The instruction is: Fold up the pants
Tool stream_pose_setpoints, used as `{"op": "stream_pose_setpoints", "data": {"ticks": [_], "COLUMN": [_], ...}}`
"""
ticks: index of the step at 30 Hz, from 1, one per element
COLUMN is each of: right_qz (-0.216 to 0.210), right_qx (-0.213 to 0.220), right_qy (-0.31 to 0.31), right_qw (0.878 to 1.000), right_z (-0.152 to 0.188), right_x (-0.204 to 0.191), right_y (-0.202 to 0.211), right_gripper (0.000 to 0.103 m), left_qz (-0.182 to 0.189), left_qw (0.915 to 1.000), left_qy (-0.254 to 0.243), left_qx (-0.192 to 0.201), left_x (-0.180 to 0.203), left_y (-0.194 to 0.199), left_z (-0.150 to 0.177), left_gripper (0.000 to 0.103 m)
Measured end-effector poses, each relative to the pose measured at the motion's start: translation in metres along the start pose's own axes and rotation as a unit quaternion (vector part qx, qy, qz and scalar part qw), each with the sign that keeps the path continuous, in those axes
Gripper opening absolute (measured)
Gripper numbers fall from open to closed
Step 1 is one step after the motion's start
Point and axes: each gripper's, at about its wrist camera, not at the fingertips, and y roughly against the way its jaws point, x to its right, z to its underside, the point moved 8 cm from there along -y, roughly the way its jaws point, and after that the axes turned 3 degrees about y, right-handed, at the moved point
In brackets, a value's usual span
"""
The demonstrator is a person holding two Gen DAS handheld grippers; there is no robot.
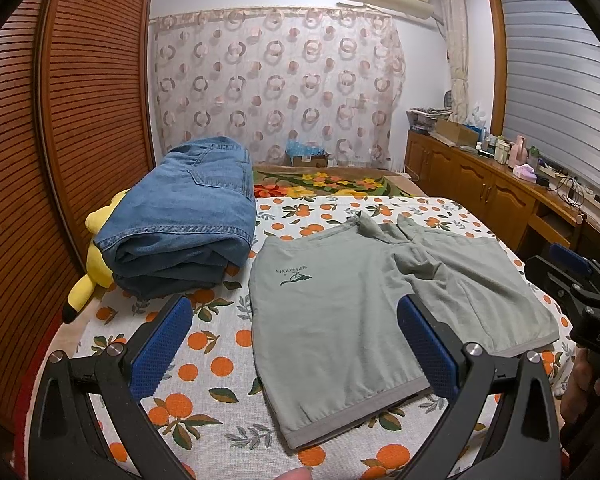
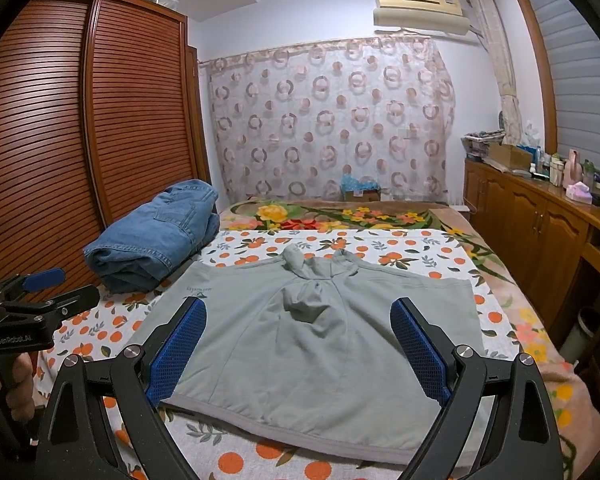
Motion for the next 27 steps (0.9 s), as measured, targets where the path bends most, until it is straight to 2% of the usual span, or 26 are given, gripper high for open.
{"op": "stream_pose_setpoints", "data": {"ticks": [27], "right_qz": [-0.001], "right_qx": [0.002], "right_qy": [0.0], "right_qw": [1.0], "right_z": [-0.0013], "right_x": [0.0], "right_y": [0.0021], "right_gripper": [0.094], "left_qz": [0.0], "left_qw": [1.0], "left_qy": [0.0], "left_qx": [0.002], "left_x": [0.0011], "left_y": [0.001], "left_z": [-0.0007], "left_gripper": [0.103]}}
